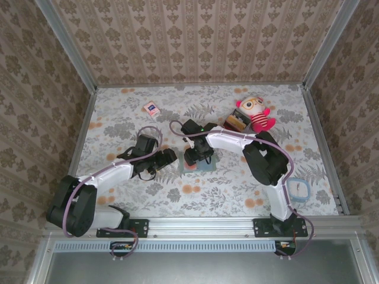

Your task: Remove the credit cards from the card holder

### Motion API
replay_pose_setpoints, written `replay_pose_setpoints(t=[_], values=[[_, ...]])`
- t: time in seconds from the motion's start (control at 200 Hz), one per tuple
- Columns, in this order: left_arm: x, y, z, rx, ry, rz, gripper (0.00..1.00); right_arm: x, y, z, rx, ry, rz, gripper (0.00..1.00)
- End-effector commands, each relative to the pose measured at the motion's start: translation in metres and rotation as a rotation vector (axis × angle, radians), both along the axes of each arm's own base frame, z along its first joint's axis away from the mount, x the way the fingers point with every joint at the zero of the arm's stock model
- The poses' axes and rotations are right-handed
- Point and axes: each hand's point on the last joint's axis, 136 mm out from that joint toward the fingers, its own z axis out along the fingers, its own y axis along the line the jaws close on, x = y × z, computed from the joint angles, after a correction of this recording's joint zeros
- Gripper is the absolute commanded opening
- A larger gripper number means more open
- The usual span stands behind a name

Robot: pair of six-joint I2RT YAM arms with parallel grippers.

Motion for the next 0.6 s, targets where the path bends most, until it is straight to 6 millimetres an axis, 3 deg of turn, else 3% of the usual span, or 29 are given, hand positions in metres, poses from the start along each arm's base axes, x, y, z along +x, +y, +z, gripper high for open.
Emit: replay_pose_setpoints(t=[0.0,0.3,0.59], values=[[-0.005,-0.001,0.001,-0.01,0.006,-0.01,0.81,-0.019,-0.024,-0.024,-0.082,0.095,0.016,0.6],[-0.007,-0.026,0.011,-0.099,-0.015,-0.076,0.78,-0.024,-0.037,-0.033,-0.043,0.128,-0.025,0.46],[-0.004,-0.055,0.012,-0.165,-0.008,-0.146,0.5,-0.024,-0.041,-0.044,-0.038,0.134,-0.047,0.37]])
